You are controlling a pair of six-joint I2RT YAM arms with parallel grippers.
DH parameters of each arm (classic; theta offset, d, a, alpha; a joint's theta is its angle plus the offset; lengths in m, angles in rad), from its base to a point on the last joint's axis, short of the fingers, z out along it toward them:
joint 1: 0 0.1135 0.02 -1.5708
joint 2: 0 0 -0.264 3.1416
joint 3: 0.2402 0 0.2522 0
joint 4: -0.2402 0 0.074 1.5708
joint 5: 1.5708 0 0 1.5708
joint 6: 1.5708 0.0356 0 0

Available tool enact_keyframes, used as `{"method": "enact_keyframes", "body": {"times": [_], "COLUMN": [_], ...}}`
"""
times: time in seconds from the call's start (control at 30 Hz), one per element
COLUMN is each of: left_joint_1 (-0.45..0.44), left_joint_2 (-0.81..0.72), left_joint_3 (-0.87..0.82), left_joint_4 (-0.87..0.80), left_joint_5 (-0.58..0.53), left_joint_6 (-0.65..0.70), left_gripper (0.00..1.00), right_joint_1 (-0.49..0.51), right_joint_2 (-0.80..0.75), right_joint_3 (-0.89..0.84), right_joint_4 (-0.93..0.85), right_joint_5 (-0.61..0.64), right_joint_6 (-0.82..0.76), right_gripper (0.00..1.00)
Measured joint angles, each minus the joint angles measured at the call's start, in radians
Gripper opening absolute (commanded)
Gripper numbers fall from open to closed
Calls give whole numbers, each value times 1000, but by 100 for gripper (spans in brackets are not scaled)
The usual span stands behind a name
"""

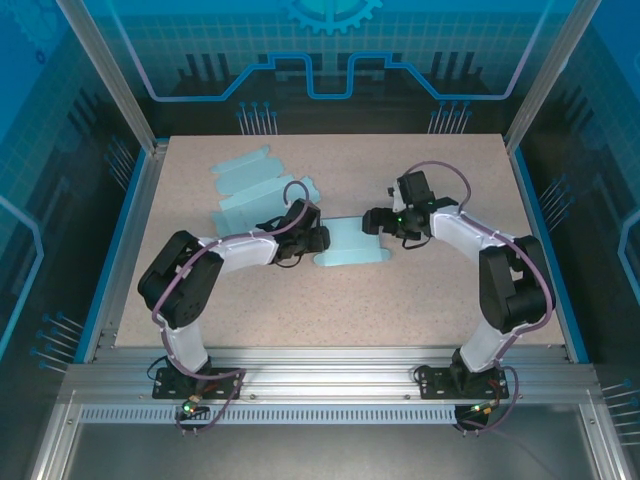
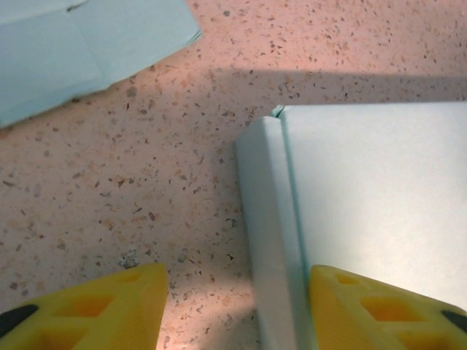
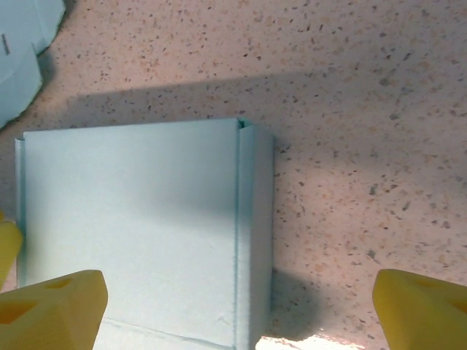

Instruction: Fold the paper box

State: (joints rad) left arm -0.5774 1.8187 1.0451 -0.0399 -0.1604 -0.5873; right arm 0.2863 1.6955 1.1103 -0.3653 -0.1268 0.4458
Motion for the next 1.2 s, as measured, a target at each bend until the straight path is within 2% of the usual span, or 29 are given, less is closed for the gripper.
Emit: {"method": "enact_keyframes", "body": {"times": [0.13, 0.27, 0.73, 0.8, 1.0, 1.1, 1.2], "left_joint_1": [13, 21, 42, 46, 74, 81, 84], "left_joint_2": [0, 0, 0, 0, 0, 1, 3], "left_joint_3": [-16, -26, -44, -49, -64, -68, -68], "left_joint_4": [39, 69, 127, 136, 168, 179, 184], "left_joint_5": [28, 47, 84, 92, 114, 126, 135], "left_joint_6": [-21, -44, -75, -84, -104, -114, -115], "left_gripper": [43, 30, 17, 11, 8, 8, 8], "right_joint_1": [-19, -46, -52, -52, -56, -56, -56], "right_joint_2": [12, 37, 118, 131, 148, 160, 180], "right_joint_3": [-39, -70, -105, -113, -119, -122, -123], "right_joint_4": [41, 80, 272, 296, 358, 393, 431], "right_joint_5": [-48, -105, -303, -325, -373, -400, -435], "right_joint_6": [27, 53, 137, 148, 174, 189, 208], "right_gripper": [94, 93, 89, 89, 88, 84, 75]}}
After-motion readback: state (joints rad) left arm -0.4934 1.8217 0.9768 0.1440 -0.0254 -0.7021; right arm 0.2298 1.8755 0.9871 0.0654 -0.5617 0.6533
